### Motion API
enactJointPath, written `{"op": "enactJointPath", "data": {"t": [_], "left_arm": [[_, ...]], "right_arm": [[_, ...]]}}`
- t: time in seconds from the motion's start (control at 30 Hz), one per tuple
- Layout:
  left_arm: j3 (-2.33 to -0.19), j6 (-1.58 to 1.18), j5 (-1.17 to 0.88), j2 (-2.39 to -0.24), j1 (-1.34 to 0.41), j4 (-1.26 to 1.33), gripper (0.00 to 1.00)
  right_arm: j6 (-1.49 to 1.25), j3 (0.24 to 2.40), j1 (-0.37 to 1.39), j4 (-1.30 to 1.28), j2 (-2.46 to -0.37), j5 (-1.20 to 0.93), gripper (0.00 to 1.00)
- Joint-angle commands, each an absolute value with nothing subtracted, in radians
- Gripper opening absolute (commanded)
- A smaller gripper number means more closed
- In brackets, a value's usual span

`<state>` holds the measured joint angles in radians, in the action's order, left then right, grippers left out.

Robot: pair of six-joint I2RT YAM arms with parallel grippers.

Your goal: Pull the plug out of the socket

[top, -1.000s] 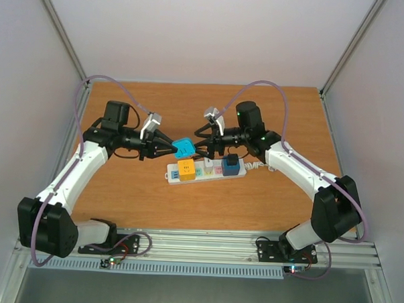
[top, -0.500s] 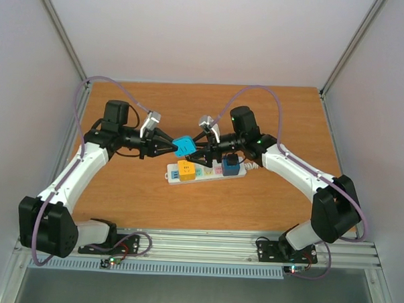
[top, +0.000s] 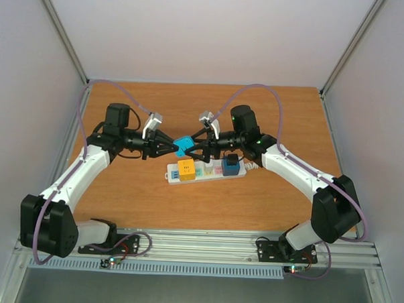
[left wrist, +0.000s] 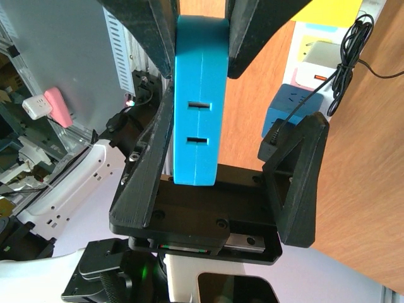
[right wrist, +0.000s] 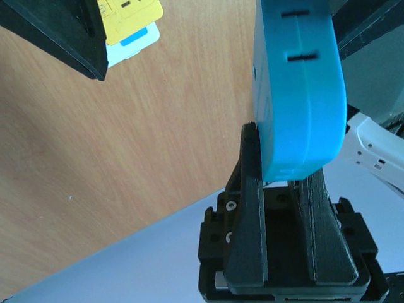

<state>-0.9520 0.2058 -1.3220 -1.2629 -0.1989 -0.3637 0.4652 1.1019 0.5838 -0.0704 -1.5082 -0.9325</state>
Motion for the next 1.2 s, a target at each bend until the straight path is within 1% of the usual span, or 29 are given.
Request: {"op": "enactJointPath", "data": {"t": [0.0, 0.13, 0.43, 0.7, 0.9, 1.17], "left_arm": [[-0.949, 0.214, -1.329, -1.266, -0.228, -0.348, 0.01], [-0.977, 0.293, -1.345, -1.272, -0.239, -0.445, 0.01], [-0.996, 0.399, -1.331, -1.288, -0.270, -0.527, 0.01], [-0.991, 0.410, -1.338, -1.299, -0.278, -0.523, 0.01], [-0.992, 0.390, -1.332, -1.299, -0.279, -0.512, 0.01], [-0.998, 0.357, -1.297, -1.297, -0.276, -0.481, 0.01]], "right_arm": [[0.398, 1.112, 0.590, -0.003, -1.509, -0.844, 0.82], [0.399, 1.117, 0.590, -0.003, -1.517, -0.784, 0.80], [0.405, 1.144, 0.591, -0.008, -1.536, -0.721, 0.80], [0.425, 1.185, 0.586, -0.062, -1.530, -0.698, 0.84], [0.436, 1.210, 0.575, -0.087, -1.526, -0.681, 0.84], [0.469, 1.259, 0.569, -0.159, -1.513, -0.749, 0.86]]}}
